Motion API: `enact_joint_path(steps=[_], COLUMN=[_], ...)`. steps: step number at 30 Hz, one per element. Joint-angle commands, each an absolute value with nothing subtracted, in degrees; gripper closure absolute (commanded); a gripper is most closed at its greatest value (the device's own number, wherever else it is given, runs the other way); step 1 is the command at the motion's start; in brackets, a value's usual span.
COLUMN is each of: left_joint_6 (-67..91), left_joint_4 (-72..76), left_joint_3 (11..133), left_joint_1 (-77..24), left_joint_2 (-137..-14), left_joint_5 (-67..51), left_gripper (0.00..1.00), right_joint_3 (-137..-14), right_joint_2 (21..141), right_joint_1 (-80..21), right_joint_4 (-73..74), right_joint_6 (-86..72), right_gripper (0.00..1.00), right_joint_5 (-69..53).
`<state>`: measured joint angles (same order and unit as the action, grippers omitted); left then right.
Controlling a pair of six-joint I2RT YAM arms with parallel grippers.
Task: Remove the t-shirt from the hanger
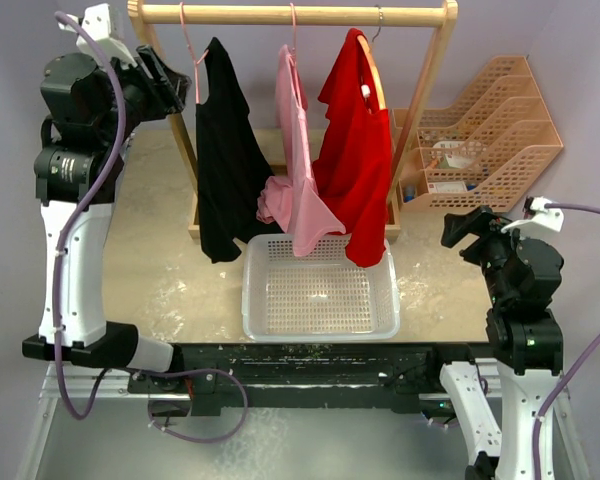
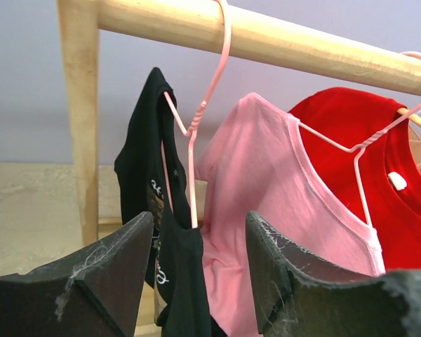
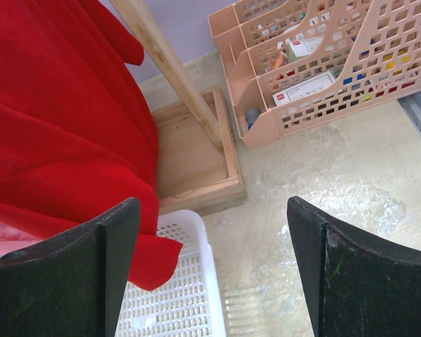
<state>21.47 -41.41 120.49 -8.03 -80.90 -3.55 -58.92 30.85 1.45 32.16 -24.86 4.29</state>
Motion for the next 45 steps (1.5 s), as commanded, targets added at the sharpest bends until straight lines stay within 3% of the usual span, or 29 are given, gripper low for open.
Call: enact_joint_path(steps=[1, 5, 29, 37, 45], left_joint_6=[20.8, 20.4, 16.7, 14.8, 14.1], left_joint_4=[-39.3, -37.8, -27.4, -19.3, -15.4], left_joint_3=[123.3, 123.3, 119.5, 113.7, 111.3], left_joint_1=[-8.3, -8.3, -9.9, -10.9, -11.2], left_joint_2=[-82.4, -84.4, -91.7, -90.9, -91.0], left_joint_5=[-6.7, -7.2, -3.8, -1.1, 0.7], left_gripper=[0.39, 0.34, 0.36, 0.43, 0.55], right_joint_3=[-60.7, -60.0, -58.4, -58.1, -56.1], right_joint_2=[30.5, 30.1, 30.5, 30.8, 31.7], right_joint_1=[1.2, 1.2, 1.2, 1.2, 1.2], right_joint_4=[29.1, 28.8, 26.1, 25.2, 24.2], right_joint_6=[-24.6, -25.4, -26.1, -25.8, -25.8], right_gripper=[0.13, 0.14, 0.16, 0.17, 0.18], right_joint_5=[2.5, 1.6, -1.0, -1.1, -1.9])
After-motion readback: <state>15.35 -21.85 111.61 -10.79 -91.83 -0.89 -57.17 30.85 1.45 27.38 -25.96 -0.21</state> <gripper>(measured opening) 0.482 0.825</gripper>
